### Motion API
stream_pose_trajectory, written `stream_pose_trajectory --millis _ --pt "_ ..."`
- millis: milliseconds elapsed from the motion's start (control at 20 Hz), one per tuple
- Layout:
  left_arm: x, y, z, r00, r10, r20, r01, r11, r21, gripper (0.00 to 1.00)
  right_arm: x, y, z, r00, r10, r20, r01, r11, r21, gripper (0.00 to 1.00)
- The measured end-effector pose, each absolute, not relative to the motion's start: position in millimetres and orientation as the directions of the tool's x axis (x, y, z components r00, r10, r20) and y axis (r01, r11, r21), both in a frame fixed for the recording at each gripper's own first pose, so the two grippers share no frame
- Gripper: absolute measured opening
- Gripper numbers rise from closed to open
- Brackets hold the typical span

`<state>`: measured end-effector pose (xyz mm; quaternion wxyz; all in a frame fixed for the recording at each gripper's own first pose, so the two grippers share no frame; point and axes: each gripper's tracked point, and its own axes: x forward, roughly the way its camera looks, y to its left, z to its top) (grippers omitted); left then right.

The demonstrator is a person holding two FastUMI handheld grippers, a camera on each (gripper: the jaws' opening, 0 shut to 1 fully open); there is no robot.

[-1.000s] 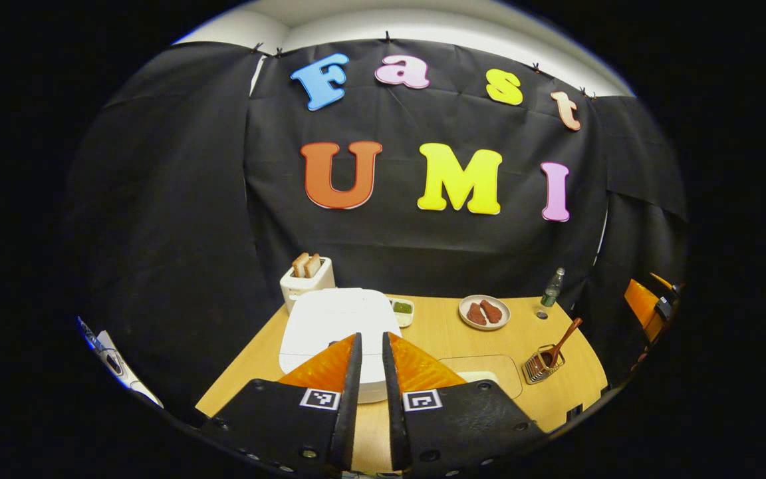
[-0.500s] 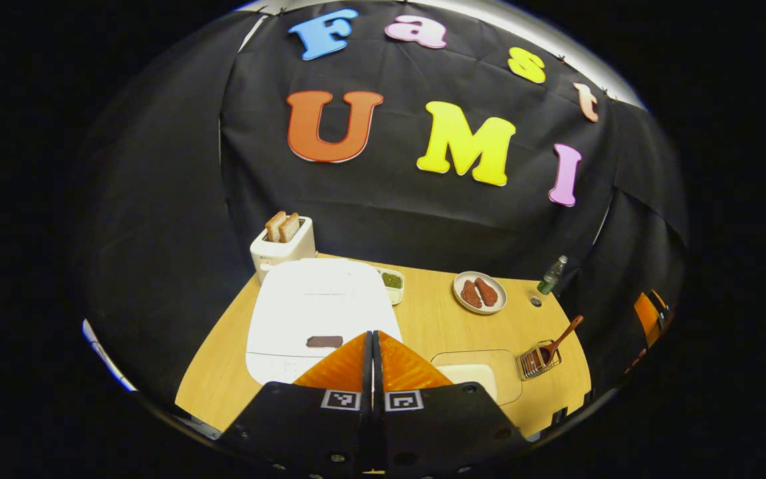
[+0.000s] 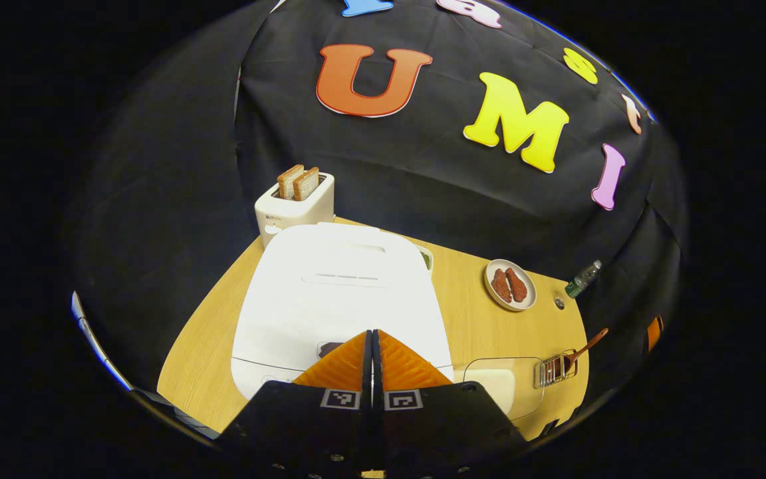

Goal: Close the left gripper, press the button to open the rice cooker; take a wooden spoon from the chopstick holder with the right hand, scoop a spoonful of rice and pour it into the rice cooker, then put the wooden spoon back into the chopstick holder.

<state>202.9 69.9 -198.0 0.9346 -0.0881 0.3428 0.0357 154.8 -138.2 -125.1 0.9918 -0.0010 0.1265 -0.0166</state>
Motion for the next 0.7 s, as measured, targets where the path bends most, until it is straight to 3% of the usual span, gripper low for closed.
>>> stream_pose_trajectory --millis 700 --pt "201 80 -239 0.715 -0.021 -0.698 -0.2 0.952 -0.233 0.01 154 -131 -139 0.956 -0.032 -0.292 0.037 0.999 0.011 1.0"
